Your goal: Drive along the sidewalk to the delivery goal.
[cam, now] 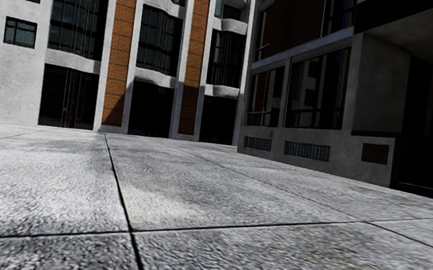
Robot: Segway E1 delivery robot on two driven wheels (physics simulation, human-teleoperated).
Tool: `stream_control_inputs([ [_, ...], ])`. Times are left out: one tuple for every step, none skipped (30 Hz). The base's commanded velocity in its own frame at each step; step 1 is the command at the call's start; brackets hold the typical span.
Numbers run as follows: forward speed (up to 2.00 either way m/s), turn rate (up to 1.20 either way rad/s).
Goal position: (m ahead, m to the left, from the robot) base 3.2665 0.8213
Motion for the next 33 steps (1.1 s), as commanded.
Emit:
stream_control_inputs([
  [1.58,0.15],
  [1.56,0.17],
  [1.54,0.18],
  [1.54,0.18],
  [1.53,0.19],
  [1.52,0.21],
  [1.52,0.22],
  [1.52,0.23],
  [1.51,0.23],
  [1.51,0.23],
  [1.51,0.23],
  [1.51,0.23],
  [1.51,0.23],
  [1.50,0.23],
  [1.44,0.23],
  [1.39,0.23],
  [1.36,0.25],
  [1.35,0.27],
  [1.34,0.34],
  [1.34,0.34],
  [1.34,0.37],
  [1.33,0.37],
  [1.32,0.37],
  [1.28,0.37],
  [1.23,0.37],
  [1.21,0.37],
  [1.20,0.37],
  [1.20,0.37],
  [1.20,0.37],
  [1.20,0.37],
  [1.20,0.37],
  [1.20,0.37],
  [1.20,0.37],
])
